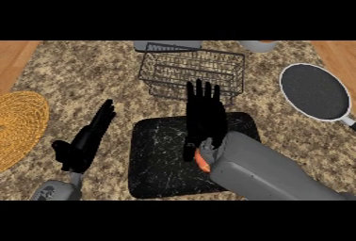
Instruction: Pick the squash from the tray and place it in the tiered basket
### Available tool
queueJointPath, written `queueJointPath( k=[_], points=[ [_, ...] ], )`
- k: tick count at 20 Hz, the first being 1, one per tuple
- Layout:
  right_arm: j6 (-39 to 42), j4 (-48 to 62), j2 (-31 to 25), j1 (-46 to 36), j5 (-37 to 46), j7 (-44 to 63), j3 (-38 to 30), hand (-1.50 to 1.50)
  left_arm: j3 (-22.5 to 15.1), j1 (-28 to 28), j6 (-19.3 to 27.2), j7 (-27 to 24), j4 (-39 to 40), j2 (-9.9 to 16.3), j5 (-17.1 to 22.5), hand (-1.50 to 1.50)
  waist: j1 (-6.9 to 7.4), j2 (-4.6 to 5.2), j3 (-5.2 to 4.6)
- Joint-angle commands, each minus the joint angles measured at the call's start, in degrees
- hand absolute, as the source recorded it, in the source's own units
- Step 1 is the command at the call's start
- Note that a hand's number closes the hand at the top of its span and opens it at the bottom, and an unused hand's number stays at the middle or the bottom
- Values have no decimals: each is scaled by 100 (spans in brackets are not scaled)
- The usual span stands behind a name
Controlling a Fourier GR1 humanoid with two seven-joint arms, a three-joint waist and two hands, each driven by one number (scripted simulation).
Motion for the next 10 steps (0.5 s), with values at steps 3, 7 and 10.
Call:
queueJointPath(
  k=[3,7,10],
  points=[
    [593,268,216,269,63,1532,-17,-150,-61,-36,31,28,8,-80,-82,0,-10,60,18],
    [454,23,82,766,114,1385,-116,-150,-35,109,-44,-84,-32,-12,-88,0,0,73,27],
    [111,281,474,883,486,1354,-97,-150,38,58,-134,-61,-51,22,-14,0,85,106,27]
  ],
)
